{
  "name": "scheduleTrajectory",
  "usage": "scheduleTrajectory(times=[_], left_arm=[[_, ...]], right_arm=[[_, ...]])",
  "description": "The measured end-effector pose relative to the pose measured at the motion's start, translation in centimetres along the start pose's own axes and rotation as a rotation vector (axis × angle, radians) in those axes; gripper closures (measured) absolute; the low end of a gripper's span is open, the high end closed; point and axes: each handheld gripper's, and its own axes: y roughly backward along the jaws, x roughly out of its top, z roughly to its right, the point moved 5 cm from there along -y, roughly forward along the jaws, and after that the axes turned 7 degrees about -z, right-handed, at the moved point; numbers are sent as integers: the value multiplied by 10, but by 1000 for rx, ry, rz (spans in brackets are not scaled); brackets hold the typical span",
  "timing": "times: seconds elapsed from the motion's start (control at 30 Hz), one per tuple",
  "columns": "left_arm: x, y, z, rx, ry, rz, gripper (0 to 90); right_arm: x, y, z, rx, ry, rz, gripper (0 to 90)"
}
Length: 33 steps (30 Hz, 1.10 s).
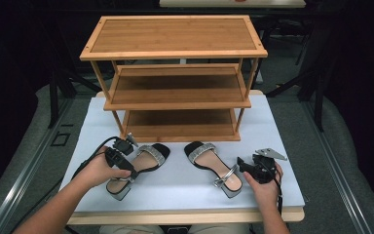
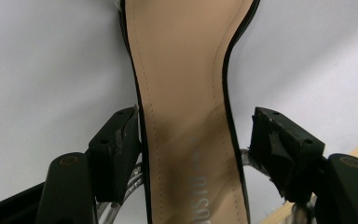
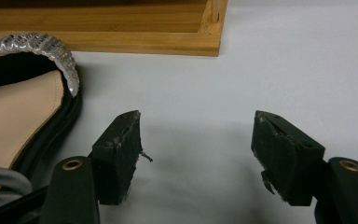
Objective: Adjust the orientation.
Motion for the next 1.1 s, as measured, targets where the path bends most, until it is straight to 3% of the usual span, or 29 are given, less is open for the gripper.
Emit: scheduleTrajectory(times=[0.2,0.37,0.67,1.1], left_arm=[[0,0,-2,-21,23,-15,319],[4,-6,-3,-43,29,-61,319],[9,-13,-6,-22,61,-126,398],[15,-14,-6,-25,85,-200,418]], right_arm=[[0,-1,0,-1,0,4,323],[0,-1,0,-2,-1,3,323],[0,-1,0,1,2,1,323],[0,-1,0,-1,3,-7,324]])
